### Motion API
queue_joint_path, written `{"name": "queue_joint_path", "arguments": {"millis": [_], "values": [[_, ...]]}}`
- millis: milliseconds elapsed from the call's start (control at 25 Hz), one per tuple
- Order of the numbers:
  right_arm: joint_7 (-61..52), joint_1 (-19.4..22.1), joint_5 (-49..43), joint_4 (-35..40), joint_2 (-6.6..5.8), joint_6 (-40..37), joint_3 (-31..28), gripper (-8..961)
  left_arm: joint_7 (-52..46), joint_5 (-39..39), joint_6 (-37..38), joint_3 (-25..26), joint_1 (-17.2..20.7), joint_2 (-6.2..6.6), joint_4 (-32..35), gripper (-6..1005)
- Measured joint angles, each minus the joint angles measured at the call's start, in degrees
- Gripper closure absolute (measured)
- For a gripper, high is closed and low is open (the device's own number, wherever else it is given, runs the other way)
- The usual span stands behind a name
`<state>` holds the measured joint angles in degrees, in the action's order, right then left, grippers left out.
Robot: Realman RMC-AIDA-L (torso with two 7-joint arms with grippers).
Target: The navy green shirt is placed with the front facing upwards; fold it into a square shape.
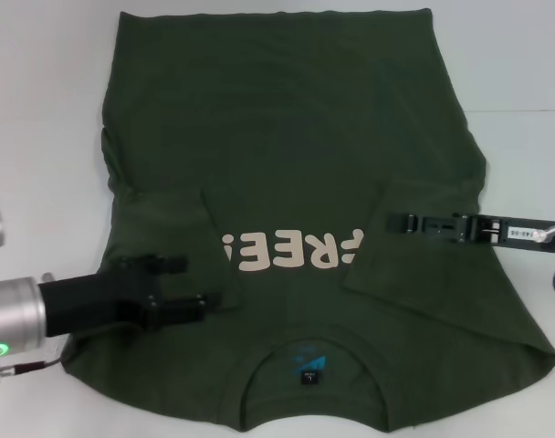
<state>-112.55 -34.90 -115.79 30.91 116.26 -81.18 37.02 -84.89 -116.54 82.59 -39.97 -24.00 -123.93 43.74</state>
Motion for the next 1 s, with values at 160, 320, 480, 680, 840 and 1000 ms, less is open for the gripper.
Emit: {"name": "queue_joint_path", "arguments": {"millis": [160, 320, 480, 680, 840, 1000], "values": [[6.29, 0.34, 2.31, -1.20, 1.01, 0.29, 0.06, 9, -0.38, -0.03, 1.40, 3.15, 1.55, -0.07, 0.38, 113], [7.97, 0.07, 2.31, -2.02, 1.16, 1.53, 0.51, 9, -0.78, -0.28, 2.44, 6.65, 3.20, -0.04, 0.77, 113], [8.26, -0.29, 2.47, -2.15, 1.56, 2.91, 0.34, 9, -2.39, -1.22, 2.72, 8.41, 5.17, -0.02, 2.41, 113], [8.58, -1.11, 2.52, -2.14, 1.77, 3.27, 0.21, 9, -2.71, -1.92, 4.24, 10.91, 7.64, -0.12, 3.99, 114], [8.59, -1.52, 2.60, -2.04, 1.85, 3.42, 0.11, 9, -2.76, -2.46, 4.58, 11.29, 8.69, -0.16, 4.47, 114], [8.60, -1.79, 2.60, -1.99, 1.86, 3.57, 0.08, 9, -3.19, -4.11, 4.22, 11.60, 9.54, -0.23, 5.15, 114]]}}
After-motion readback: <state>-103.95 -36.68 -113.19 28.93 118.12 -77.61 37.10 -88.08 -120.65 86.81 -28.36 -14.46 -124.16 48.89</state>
